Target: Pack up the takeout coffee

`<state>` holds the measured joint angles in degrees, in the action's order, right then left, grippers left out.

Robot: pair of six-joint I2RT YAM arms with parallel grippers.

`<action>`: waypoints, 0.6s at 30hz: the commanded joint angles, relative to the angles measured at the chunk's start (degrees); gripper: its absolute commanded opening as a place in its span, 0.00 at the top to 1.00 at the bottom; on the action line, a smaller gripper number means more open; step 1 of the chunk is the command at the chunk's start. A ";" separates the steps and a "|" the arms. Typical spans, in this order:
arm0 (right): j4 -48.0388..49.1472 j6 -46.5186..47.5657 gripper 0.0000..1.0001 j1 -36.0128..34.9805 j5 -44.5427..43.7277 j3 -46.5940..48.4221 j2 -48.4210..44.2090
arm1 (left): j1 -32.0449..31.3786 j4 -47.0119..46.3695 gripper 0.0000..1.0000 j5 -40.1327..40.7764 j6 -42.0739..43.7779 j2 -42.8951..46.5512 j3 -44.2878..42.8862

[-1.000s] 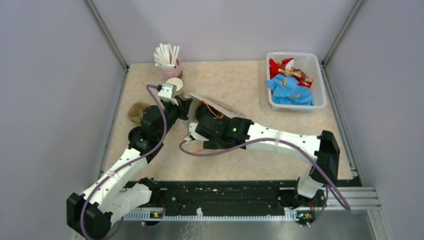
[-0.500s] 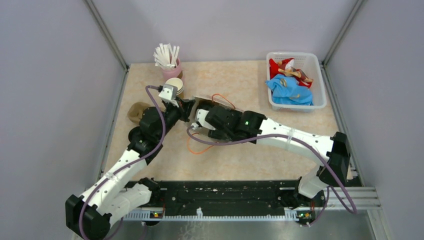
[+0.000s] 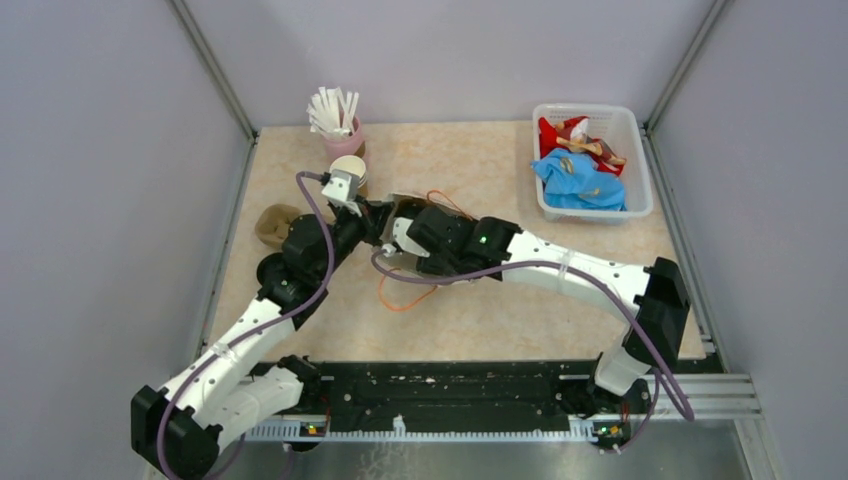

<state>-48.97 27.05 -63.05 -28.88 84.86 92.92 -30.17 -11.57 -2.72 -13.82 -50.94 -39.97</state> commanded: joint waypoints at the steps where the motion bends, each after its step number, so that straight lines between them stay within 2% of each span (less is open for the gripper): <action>1: 3.77 0.71 0.35 2.46 1.90 1.66 1.54 | -0.99 -3.42 1.00 -0.98 0.70 -0.73 -1.06; 18: 4.98 -0.58 0.35 4.87 4.87 1.57 0.38 | -1.66 -1.16 1.00 0.13 1.46 -1.72 -2.12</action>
<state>-46.33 28.03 -58.59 -24.21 84.84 94.67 -30.92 -11.38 -1.78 -13.13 -52.80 -40.07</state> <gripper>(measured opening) 0.652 0.006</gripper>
